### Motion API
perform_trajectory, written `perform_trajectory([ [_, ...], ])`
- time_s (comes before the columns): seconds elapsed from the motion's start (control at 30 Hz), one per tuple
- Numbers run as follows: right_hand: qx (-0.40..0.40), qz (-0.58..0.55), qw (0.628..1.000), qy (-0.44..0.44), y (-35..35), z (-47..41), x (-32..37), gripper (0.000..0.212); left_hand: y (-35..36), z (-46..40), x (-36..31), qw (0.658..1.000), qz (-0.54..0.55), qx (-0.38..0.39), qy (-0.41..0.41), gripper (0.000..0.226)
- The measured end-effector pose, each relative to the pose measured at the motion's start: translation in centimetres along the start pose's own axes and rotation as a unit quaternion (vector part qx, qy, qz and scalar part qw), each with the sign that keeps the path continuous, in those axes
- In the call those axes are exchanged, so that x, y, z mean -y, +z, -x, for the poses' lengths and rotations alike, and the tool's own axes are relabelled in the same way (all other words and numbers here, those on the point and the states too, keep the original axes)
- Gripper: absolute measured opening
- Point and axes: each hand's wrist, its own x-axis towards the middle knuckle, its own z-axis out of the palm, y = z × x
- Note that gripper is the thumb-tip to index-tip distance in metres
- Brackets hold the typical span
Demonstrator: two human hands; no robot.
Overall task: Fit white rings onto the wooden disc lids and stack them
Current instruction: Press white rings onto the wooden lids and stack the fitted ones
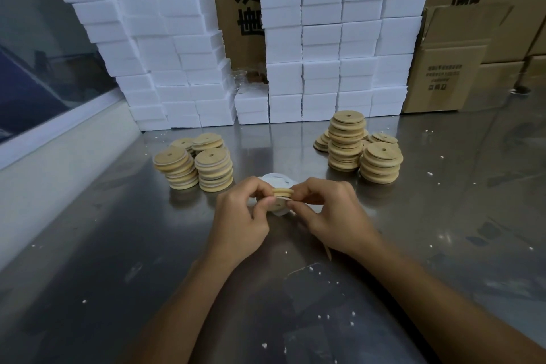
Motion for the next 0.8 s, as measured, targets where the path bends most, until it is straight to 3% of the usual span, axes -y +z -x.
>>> perform_trajectory([
  [0.33, 0.031, -0.034, 0.996, 0.075, -0.6, -0.5, -0.6, 0.005, -0.3, 0.0, 0.1, 0.999, 0.025, 0.025, -0.020, 0.004],
  [0.6, 0.001, -0.054, 0.998, 0.040, 0.0, 0.0, -0.1, 0.012, -0.2, 0.0, 0.8, 0.986, 0.107, 0.004, -0.126, 0.017],
  [0.8, -0.023, -0.091, 0.994, 0.053, 0.6, 0.0, 0.2, 0.003, -0.2, 0.0, 0.9, 0.961, 0.184, -0.013, -0.207, 0.025],
])
